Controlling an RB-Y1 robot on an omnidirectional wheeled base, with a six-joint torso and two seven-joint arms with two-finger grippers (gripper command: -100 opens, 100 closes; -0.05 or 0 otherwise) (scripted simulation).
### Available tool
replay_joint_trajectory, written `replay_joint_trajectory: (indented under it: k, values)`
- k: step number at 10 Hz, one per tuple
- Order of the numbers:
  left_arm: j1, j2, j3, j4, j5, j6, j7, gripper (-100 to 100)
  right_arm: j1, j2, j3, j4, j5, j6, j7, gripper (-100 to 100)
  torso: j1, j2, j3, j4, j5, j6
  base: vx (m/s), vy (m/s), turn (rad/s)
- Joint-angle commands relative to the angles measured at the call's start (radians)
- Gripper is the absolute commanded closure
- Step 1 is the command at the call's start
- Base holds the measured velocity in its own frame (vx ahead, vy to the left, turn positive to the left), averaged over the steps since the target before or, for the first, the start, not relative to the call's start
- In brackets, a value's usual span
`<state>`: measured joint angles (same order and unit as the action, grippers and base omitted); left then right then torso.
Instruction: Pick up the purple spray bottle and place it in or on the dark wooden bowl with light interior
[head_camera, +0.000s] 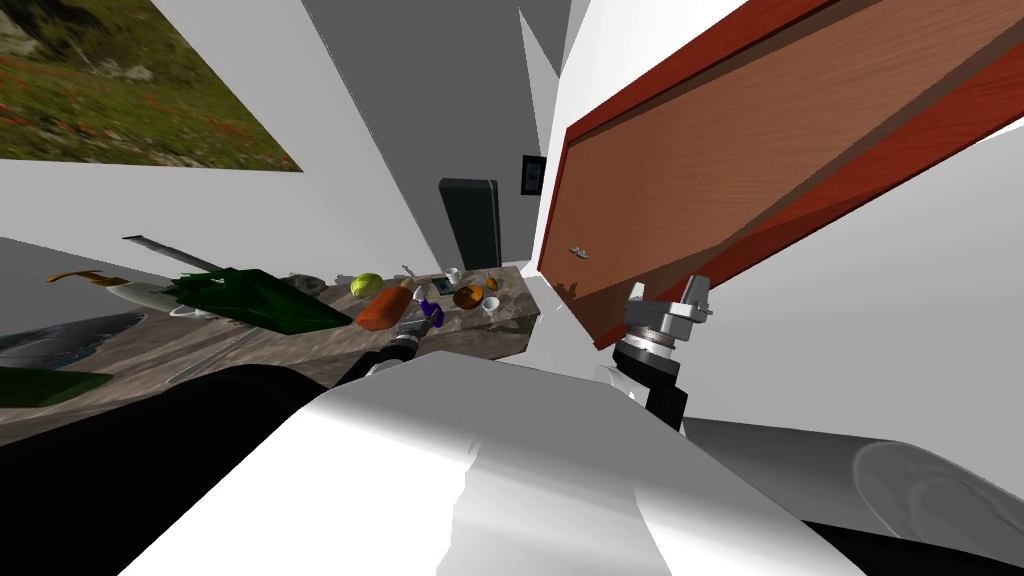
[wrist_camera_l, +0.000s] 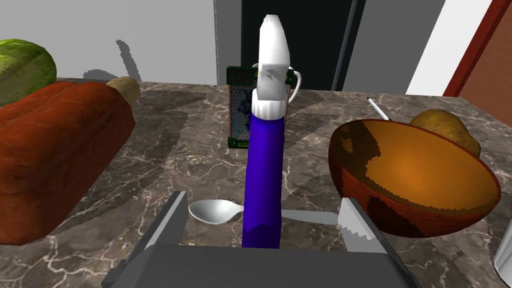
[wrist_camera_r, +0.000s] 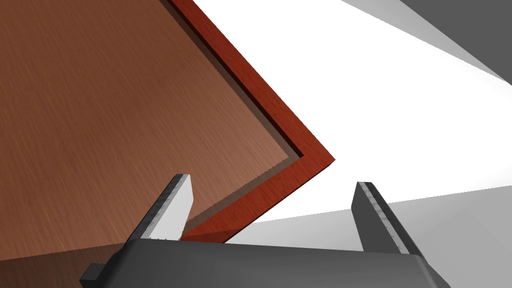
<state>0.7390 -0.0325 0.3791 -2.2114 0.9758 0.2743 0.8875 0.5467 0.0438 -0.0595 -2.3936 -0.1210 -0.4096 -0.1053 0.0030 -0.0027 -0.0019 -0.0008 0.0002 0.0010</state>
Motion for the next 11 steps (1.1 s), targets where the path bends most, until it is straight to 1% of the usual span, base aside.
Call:
replay_joint_trajectory:
  k: [1, 2, 3, 7, 8, 9, 10, 11]
  values:
    - [-0.010, 0.006, 0.029, 0.012, 0.005, -0.002, 0.012, -100, 0.000, 0.000, 0.000, 0.000, 0.000, 0.000, 0.000, 0, 0.000, 0.000, 0.000, 0.000, 0.000, 0.000, 0.049, -0.002, -0.148]
    - [-0.006, 0.007, 0.019, 0.006, 0.005, 0.001, 0.007, -100, 0.000, 0.000, 0.000, 0.000, 0.000, 0.000, 0.000, 0, 0.000, -0.002, -0.001, 0.000, 0.000, 0.000, 0.003, -0.004, -0.014]
    - [-0.007, 0.007, 0.022, 0.007, 0.005, 0.001, 0.009, 100, 0.000, 0.000, 0.000, 0.000, 0.000, 0.000, 0.000, 0, 0.000, 0.000, 0.000, 0.000, 0.000, 0.000, 0.000, 0.000, 0.000]
    - [-0.007, 0.007, 0.022, 0.007, 0.005, 0.000, 0.009, 100, 0.000, 0.000, 0.000, 0.000, 0.000, 0.000, 0.000, 0, 0.000, 0.000, 0.000, 0.000, 0.000, 0.000, 0.000, 0.000, 0.000]
    - [-0.007, 0.007, 0.022, 0.007, 0.005, 0.000, 0.009, 0, 0.000, 0.000, 0.000, 0.000, 0.000, 0.000, 0.000, 0, 0.000, 0.000, 0.000, 0.000, 0.000, 0.000, 0.000, 0.000, 0.000]
    - [-0.007, 0.007, 0.022, 0.007, 0.005, 0.000, 0.009, 100, 0.000, 0.000, 0.000, 0.000, 0.000, 0.000, 0.000, 0, 0.000, 0.000, 0.000, 0.000, 0.000, 0.000, 0.000, 0.000, 0.000]
    - [-0.007, 0.007, 0.022, 0.007, 0.005, 0.000, 0.009, 0, 0.000, 0.000, 0.000, 0.000, 0.000, 0.000, 0.000, 0, 0.000, 0.000, 0.000, 0.000, 0.000, 0.000, 0.000, 0.000, 0.000]
    - [-0.003, 0.041, 0.025, 0.006, 0.010, 0.001, 0.009, 100, 0.000, 0.000, 0.000, 0.000, 0.000, 0.000, 0.000, 0, 0.000, 0.000, 0.000, 0.000, 0.000, 0.000, -0.053, -0.023, 0.000]
